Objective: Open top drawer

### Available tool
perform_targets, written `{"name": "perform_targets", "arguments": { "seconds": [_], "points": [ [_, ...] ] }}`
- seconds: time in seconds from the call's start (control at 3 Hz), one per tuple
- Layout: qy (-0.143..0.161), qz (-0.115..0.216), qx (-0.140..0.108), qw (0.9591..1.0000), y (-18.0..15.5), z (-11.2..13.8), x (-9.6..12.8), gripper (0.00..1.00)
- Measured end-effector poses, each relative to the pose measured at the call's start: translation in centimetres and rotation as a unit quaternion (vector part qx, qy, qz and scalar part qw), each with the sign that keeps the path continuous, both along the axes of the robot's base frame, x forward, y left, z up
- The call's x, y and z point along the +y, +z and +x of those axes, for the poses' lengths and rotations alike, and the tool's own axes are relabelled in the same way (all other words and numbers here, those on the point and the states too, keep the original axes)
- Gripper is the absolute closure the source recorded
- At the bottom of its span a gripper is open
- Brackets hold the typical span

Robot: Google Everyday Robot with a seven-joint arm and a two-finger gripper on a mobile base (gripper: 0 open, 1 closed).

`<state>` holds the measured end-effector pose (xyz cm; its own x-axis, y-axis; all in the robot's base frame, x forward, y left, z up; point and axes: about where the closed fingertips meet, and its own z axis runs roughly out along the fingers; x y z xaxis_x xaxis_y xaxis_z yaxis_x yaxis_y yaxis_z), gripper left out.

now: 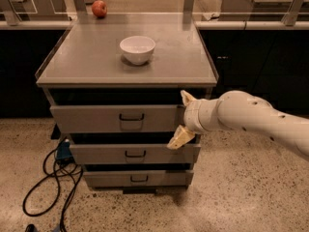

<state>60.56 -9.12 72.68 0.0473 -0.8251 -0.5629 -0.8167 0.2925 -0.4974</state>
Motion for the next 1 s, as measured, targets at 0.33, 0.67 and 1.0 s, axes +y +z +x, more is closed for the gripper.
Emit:
{"name": "perform_targets", "arguments": {
  "seconds": [0.33,0.67,1.0],
  "points": [
    [-0.006,-0.011,0.007,0.9999,-1.0,0.5,0.3,0.00],
    [-0.015,-0.022,0.013,0.9996,-1.7,2.5,1.0,0.00],
    [-0.025,-0.032,0.021,0.9990,-2.2,4.9,1.3,0.00]
  ]
}}
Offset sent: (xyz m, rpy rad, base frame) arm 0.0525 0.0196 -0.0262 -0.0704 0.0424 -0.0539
